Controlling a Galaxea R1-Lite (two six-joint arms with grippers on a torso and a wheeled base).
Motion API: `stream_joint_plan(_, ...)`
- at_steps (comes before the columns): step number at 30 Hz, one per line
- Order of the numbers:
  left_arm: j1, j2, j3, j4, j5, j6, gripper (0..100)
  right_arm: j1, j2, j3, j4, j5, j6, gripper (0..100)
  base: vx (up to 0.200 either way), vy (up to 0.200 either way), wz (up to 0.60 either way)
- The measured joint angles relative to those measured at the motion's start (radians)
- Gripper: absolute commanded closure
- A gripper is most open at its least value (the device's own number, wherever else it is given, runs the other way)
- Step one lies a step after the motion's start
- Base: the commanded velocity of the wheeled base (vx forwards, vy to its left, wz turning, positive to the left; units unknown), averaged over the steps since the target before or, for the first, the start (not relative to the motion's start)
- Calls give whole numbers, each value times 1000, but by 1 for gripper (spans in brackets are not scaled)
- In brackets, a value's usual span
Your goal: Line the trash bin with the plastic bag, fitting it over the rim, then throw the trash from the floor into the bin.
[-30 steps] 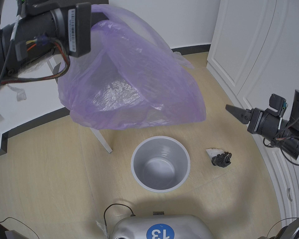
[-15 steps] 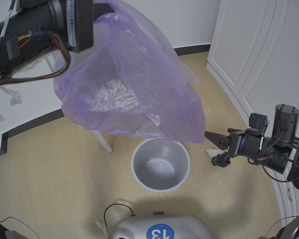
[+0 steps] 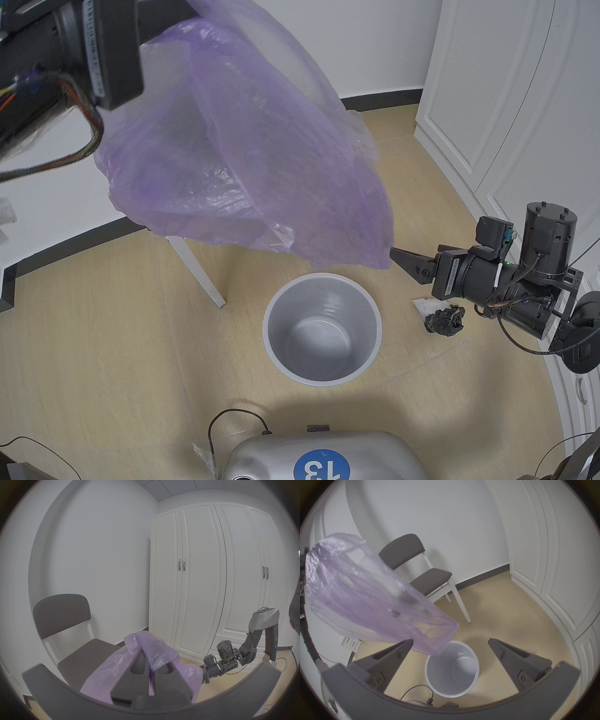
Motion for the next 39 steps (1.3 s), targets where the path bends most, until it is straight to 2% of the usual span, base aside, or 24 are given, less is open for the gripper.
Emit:
stream_joint_plan(7,1,-7,16,-10,-18,1,100,-47,11,-33,-9,12,2,0,0,0,0)
stream_joint_plan(14,3,-5,19,-29,-18,1,100,-44,65,-39,-26,13,5,0,0,0,0)
stream_joint_plan(18,4,-5,19,-30,-19,1,100,-38,112,-46,-84,13,16,0,0,0,0)
stream_joint_plan(21,4,-5,19,-32,-21,2,100,-35,143,-55,-114,21,64,0,0,0,0)
stream_joint_plan(35,3,-2,20,-61,-38,1,100,-40,186,-70,-122,159,274,0,0,0,0)
stream_joint_plan(39,2,-2,21,-64,-38,2,100,-39,201,-75,-130,164,308,0,0,0,0)
